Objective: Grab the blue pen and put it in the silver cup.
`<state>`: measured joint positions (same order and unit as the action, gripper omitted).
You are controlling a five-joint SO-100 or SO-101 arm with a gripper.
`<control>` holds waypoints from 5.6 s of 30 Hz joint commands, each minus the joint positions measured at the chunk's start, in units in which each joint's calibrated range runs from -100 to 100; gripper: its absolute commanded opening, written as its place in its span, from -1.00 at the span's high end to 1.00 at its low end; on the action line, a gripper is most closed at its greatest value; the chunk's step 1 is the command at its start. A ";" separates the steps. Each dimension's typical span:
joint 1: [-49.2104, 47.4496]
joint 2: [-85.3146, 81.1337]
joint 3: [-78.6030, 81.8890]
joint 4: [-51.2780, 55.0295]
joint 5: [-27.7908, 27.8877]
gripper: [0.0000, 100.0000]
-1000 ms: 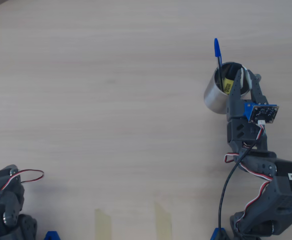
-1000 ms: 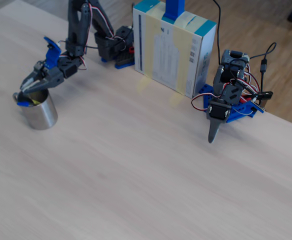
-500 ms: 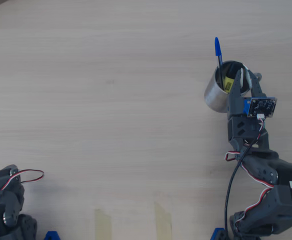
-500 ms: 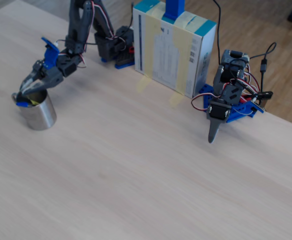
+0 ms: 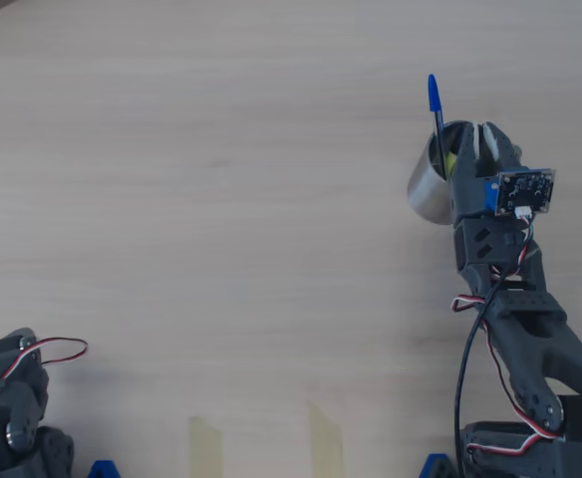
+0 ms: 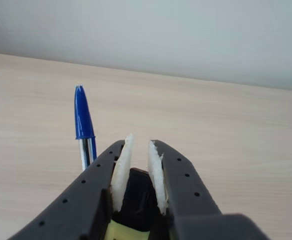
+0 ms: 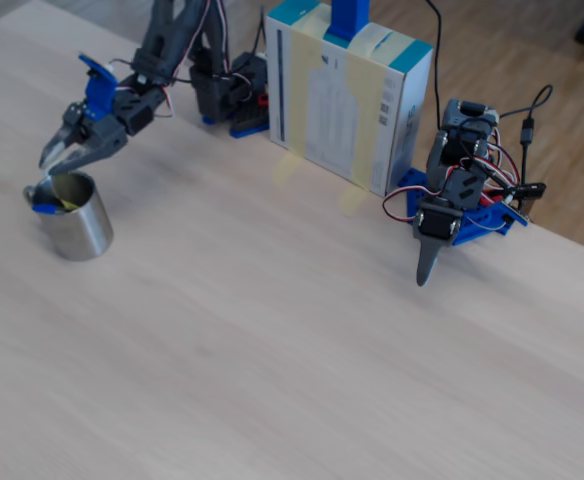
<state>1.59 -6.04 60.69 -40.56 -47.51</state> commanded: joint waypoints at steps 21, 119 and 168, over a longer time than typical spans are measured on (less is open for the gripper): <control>-0.89 -28.45 10.02 15.81 -0.03 0.92; 1.12 -91.71 39.13 115.85 -2.47 0.96; 1.03 -91.71 39.13 115.85 -2.47 0.96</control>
<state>2.59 -97.75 99.28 73.85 -50.28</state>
